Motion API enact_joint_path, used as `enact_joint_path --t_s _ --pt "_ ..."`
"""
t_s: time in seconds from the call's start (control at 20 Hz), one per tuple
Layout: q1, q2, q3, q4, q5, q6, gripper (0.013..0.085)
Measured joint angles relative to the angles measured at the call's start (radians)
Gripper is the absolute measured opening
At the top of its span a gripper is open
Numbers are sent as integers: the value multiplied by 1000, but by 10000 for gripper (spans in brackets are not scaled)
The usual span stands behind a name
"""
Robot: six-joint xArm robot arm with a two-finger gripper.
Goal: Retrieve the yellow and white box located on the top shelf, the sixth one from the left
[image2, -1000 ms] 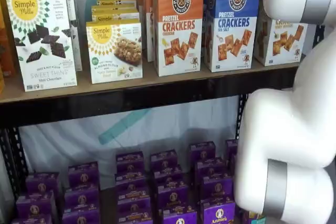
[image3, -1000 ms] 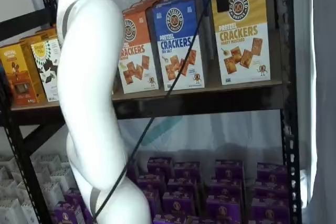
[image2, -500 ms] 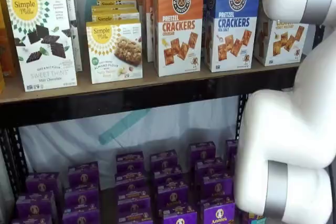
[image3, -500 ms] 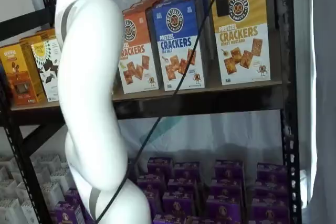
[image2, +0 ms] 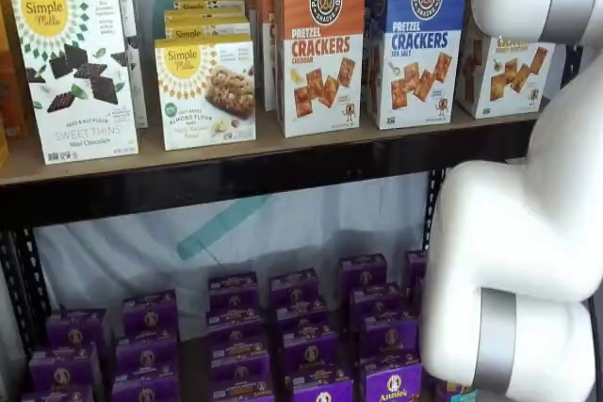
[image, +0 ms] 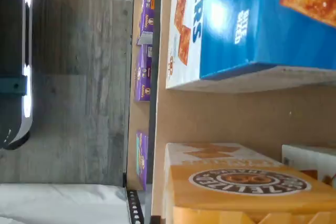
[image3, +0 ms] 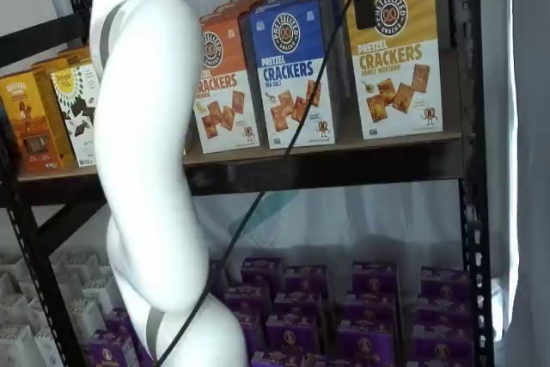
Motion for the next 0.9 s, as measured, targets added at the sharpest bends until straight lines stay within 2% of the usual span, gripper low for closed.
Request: enact_joint_path --t_s 0.3,0.35,0.4,0.5,0.9 --pt "1 0 -5 2 3 2 690" --pt "1 0 -6 2 4 2 650" --pt "2 0 -6 2 5 3 650" --pt "2 -2 -5 4 6 4 570" --pt "-9 -19 2 15 15 -2 570"
